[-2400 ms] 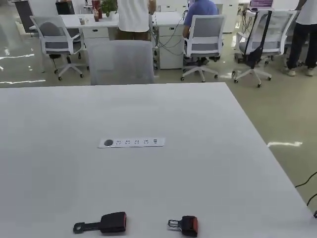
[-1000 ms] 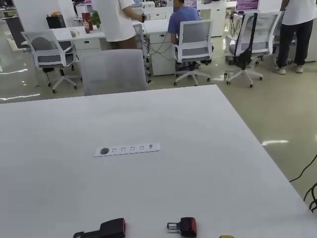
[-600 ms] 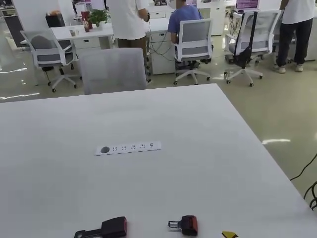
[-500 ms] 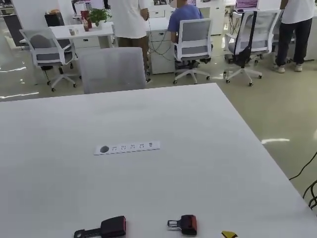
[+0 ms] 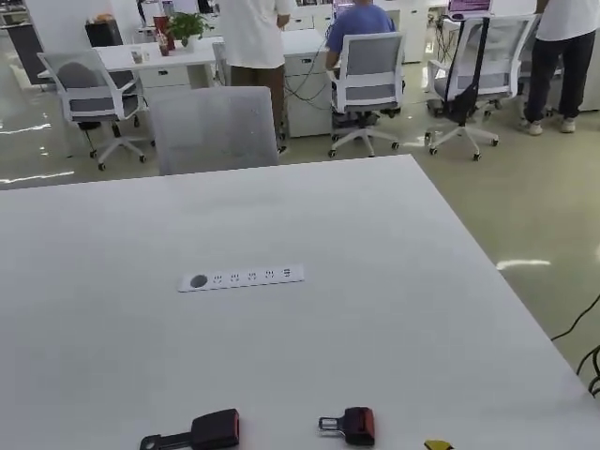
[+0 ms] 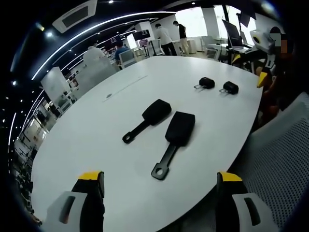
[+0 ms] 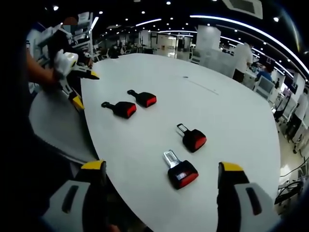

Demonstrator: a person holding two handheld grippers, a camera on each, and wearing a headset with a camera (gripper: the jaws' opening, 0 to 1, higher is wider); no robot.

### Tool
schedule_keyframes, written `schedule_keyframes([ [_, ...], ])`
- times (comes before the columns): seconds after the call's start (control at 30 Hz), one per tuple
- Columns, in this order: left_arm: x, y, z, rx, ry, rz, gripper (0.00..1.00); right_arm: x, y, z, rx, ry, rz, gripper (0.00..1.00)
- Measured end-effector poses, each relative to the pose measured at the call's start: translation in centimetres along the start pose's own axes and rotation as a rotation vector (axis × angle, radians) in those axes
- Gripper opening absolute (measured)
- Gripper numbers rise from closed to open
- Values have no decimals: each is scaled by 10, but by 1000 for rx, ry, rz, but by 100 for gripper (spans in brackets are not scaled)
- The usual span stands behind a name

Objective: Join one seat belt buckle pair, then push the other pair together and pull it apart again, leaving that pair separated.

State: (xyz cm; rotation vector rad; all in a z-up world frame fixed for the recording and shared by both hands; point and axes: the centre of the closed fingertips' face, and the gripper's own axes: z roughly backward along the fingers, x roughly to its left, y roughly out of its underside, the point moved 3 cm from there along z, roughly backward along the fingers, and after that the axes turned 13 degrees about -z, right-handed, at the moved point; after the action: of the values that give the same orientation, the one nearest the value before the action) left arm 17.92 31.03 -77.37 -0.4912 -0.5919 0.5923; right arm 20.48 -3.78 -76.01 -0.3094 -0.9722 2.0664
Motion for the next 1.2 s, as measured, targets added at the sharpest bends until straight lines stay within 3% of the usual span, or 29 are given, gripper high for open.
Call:
schedule_keyframes([
  [0.2, 2, -3, -1, -4, 9, 5, 98, 1, 1, -3, 33, -15, 32, 89],
  [0.3, 2, -4, -3, 9, 33, 16, 91, 3, 0, -4, 37, -27, 46, 87],
  [0.47, 7, -6, -8, 25, 33, -21, 90, 2, -1, -7, 69, -26, 100, 85],
  [0.53, 13, -4, -10, 54, 21, -72, 88, 1, -1, -9, 86, -31, 131, 83],
  [0.67, 18, 2, -16, 117, 17, -134, 81, -5, -5, -12, 116, -5, 168, 82],
  [0.73, 19, -3, -17, 109, 19, -132, 81, -13, -6, -14, 135, 33, 170, 81],
  [1.03, 19, -13, -26, 87, 26, -138, 81, -34, -9, -15, 129, 145, 102, 81],
  [1.07, 18, -14, -28, 88, 26, -141, 81, -41, -6, -12, 154, 201, 99, 81],
  [1.2, 20, -19, -31, 85, 27, -147, 81, -39, -6, -13, 141, 182, 65, 81],
])
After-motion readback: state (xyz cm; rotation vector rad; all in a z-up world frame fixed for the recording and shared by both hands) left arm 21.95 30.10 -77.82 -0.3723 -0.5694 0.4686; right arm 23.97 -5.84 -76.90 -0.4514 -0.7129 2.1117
